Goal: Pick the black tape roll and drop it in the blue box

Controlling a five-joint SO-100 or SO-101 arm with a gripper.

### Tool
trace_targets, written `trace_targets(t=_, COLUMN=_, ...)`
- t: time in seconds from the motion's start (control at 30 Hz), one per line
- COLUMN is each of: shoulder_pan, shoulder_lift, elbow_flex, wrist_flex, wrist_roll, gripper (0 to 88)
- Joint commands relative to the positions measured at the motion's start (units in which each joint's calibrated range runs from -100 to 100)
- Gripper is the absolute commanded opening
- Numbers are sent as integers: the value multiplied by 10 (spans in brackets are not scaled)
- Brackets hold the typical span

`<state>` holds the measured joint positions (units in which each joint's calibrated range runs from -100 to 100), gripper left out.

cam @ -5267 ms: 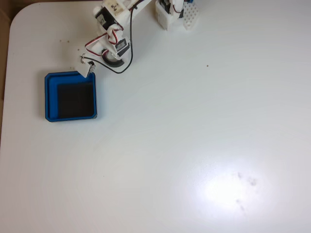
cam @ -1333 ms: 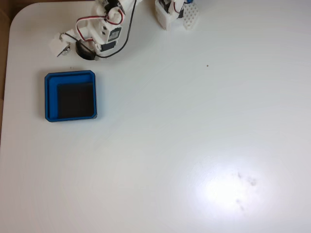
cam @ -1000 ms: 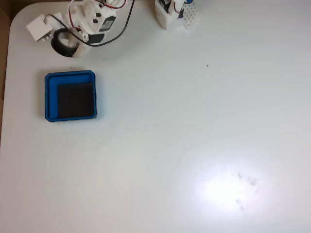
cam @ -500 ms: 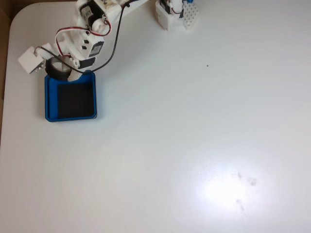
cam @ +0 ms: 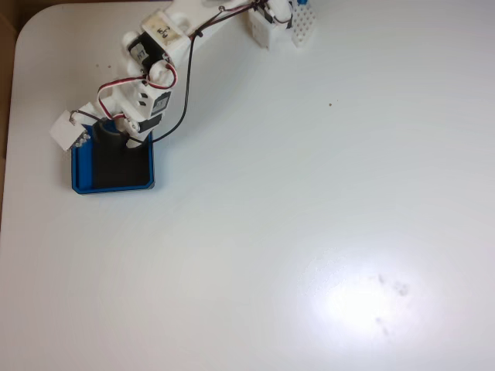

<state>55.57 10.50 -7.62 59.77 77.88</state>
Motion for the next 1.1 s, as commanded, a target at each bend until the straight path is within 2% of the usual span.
trace_targets(t=0.0, shoulder_pan=-2, shoulder_lift=-5, elbow_flex=-49, wrist_flex=-9, wrist_roll=2, gripper=18)
trace_targets(t=0.43, shoulder_pan=-3, shoulder_lift=13, elbow_flex=-50, wrist_flex=-10, wrist_roll=1, gripper=19)
trace_targets(t=0.7, shoulder_pan=-2, shoulder_lift=43, elbow_flex=-49, wrist_flex=-83, wrist_roll=-1, gripper=19)
trace_targets(t=1.07, shoulder_pan=-1, shoulder_lift=55, elbow_flex=-48, wrist_flex=-86, wrist_roll=0, gripper=25)
